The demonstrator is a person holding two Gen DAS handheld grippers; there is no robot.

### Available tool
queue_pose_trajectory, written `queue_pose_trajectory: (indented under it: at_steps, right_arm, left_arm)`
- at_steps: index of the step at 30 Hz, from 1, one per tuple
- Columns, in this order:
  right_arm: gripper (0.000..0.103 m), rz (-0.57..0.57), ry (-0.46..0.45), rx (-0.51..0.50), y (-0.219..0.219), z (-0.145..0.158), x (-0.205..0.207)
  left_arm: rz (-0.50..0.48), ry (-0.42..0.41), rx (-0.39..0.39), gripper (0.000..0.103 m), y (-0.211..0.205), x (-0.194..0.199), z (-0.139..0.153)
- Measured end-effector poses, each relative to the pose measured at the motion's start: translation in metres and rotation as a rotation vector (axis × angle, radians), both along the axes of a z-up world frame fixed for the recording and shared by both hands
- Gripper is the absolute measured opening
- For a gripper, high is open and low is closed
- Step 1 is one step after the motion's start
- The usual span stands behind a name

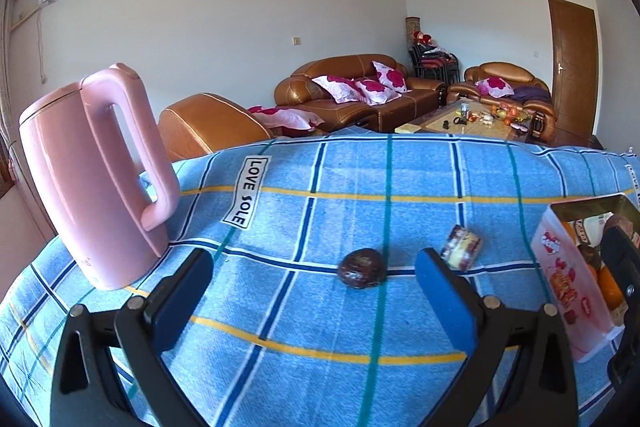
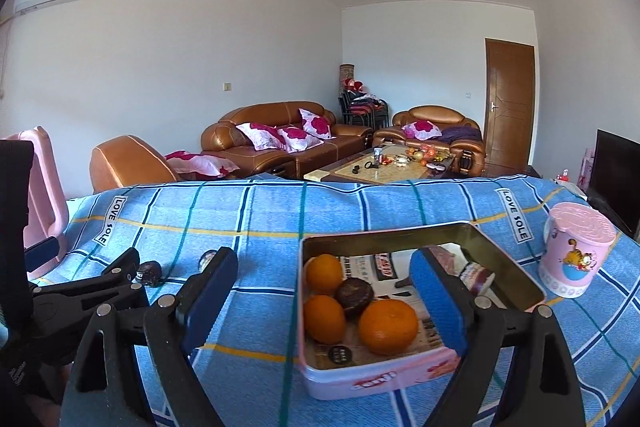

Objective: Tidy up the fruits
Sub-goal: 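Grasp the dark brown round fruit with the left tool while the right tool grasps the small labeled jar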

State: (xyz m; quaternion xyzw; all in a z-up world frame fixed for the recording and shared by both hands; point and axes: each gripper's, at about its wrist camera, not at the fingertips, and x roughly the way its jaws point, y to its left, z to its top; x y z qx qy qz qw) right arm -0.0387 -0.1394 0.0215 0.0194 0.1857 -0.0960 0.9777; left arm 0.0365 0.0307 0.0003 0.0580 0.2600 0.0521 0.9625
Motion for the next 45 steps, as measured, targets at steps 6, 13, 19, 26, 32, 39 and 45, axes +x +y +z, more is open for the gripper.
queue_pose_trajectory:
  at_steps: [6, 13, 19, 26, 32, 39, 45]
  right_arm:
    - [0.09, 0.08, 0.087, -0.001, 0.026, -0.006, 0.035]
    - [0.089, 0.185, 0.245, 0.008, 0.043, -0.022, 0.09]
    - [0.068, 0.244, 0.441, -0.007, 0.057, -0.046, 0.138]
    - [0.043, 0.287, 0.516, 0.017, 0.06, -0.057, 0.151]
    - [0.043, 0.262, 0.411, 0.036, 0.057, -0.045, 0.118]
    - [0.043, 0.164, 0.173, 0.073, 0.048, -0.017, 0.065]
    - [0.043, 0.114, 0.101, 0.066, 0.039, -0.009, 0.049]
  left_arm:
    - [0.104, 0.108, -0.033, 0.103, 0.039, 0.023, -0.011]
    - [0.177, 0.152, -0.038, 0.103, 0.064, 0.031, -0.017]
    - [0.154, 0.185, -0.034, 0.103, 0.062, 0.034, -0.02]
    - [0.136, 0.217, -0.044, 0.103, 0.064, 0.042, -0.023]
    - [0.083, 0.215, -0.068, 0.103, 0.062, 0.041, -0.023]
    - [-0.075, 0.212, -0.145, 0.102, 0.043, 0.04, -0.02]
    - [-0.138, 0.294, -0.18, 0.08, 0.015, 0.061, -0.024]
